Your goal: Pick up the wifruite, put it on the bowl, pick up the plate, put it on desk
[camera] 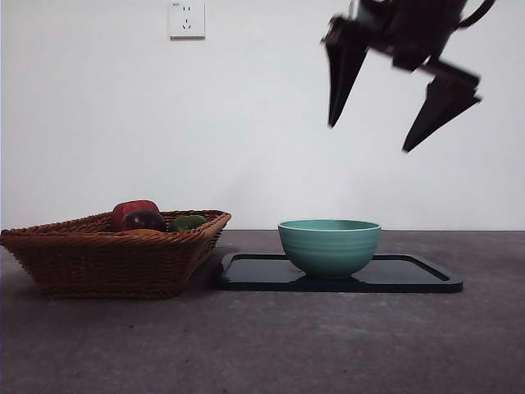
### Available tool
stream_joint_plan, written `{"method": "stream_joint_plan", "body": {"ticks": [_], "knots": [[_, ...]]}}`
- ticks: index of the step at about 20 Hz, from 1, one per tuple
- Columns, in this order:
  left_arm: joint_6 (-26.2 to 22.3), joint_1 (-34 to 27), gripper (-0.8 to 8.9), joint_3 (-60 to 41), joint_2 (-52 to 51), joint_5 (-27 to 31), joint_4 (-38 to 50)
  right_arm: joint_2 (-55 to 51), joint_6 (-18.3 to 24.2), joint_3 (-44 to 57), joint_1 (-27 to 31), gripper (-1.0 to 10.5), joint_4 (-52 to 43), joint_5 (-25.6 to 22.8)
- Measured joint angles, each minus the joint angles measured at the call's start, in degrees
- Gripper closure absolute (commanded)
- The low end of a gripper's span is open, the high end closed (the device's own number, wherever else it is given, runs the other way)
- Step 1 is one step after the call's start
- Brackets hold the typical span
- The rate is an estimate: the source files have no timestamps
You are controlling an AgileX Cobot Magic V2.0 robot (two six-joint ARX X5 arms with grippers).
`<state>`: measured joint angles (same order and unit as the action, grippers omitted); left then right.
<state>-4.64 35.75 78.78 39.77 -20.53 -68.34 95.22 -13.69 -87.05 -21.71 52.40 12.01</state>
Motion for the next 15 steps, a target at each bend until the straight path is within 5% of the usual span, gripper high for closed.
{"method": "stream_joint_plan", "body": {"ticks": [11, 15], "knots": [[-0.6, 0.0, 1.9, 0.0, 0.0, 0.0, 0.0, 18.5, 0.3, -4.6, 0.0, 4.0, -0.2, -0.5], [-0.6, 0.0, 1.9, 0.0, 0.0, 0.0, 0.0, 18.6, 0.3, -4.7, 0.4, 7.1, -1.7, -3.1]]}}
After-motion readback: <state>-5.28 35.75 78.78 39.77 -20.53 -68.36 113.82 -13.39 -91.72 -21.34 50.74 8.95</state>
